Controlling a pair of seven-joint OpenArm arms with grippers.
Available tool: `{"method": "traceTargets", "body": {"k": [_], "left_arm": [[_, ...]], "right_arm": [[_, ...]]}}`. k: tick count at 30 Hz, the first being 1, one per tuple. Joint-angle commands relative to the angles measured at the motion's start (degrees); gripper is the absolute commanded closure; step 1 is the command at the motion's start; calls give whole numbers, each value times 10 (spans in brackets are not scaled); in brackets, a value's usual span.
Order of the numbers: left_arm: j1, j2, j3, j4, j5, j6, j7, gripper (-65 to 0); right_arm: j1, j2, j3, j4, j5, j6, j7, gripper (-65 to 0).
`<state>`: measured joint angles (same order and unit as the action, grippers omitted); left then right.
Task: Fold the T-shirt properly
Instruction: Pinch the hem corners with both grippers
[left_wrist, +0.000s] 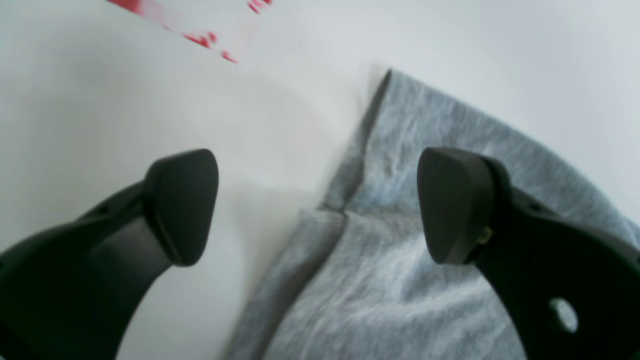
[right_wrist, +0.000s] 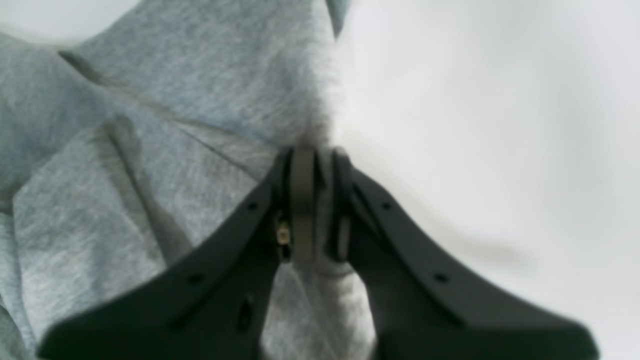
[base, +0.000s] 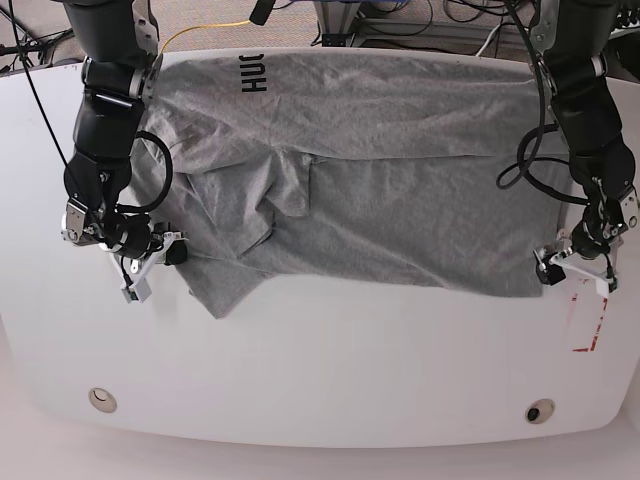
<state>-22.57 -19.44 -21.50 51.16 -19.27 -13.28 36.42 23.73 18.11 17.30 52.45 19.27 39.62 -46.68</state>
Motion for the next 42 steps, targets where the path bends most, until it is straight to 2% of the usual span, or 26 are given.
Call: {"method": "traceTargets", "body": {"k": [1,10,16,19,22,25,28,32,33,34,36,39,41,42], "left_arm": [[-27,-9,24,-12,-9,-13,-25,-599],[-68,-6,43,-116,-9,-14,-53,-585],[-73,-6,44,-145,-8,-17,-53,-414],[-73,-6,75,-145,-8,-47,-53,-326],[-73,-10,152,-145,-9,-94,-51,-251],[-72,-11,188,-144,-9,-115,-52,-246],[-72,-11,191,-144,-9,-115,-52,-257],[-71,-11,192,-143,-9,-115,-50,-349],[-71,-11,192,-143,-9,-115,-50,-351],[-70,-12,192,-143,-9,-115,-50,-336],[-70,-18,193,-143,-9,-115,-52,-265],[-72,-20,194,-144,-9,-115,-55,-71],[-72,-21,195,-143,-9,-115,-57,-15],[-72,-21,195,-143,-9,-115,-57,-15]], "right_arm": [[16,9,2,10,8,4,11,-49],[16,8,3,10,9,4,11,-49],[16,8,4,10,9,4,12,-49],[16,8,4,10,13,4,12,-49],[17,8,4,10,13,4,12,-49],[17,8,4,11,13,4,12,-49],[18,8,4,11,13,4,12,-49],[18,8,4,11,13,4,12,-49],[18,8,4,11,13,4,12,-49],[17,8,4,11,13,4,12,-49],[17,8,4,11,12,4,12,-49],[17,8,4,11,13,4,12,-49],[17,8,4,11,13,4,12,-49],[17,8,4,11,13,4,12,-49]]}}
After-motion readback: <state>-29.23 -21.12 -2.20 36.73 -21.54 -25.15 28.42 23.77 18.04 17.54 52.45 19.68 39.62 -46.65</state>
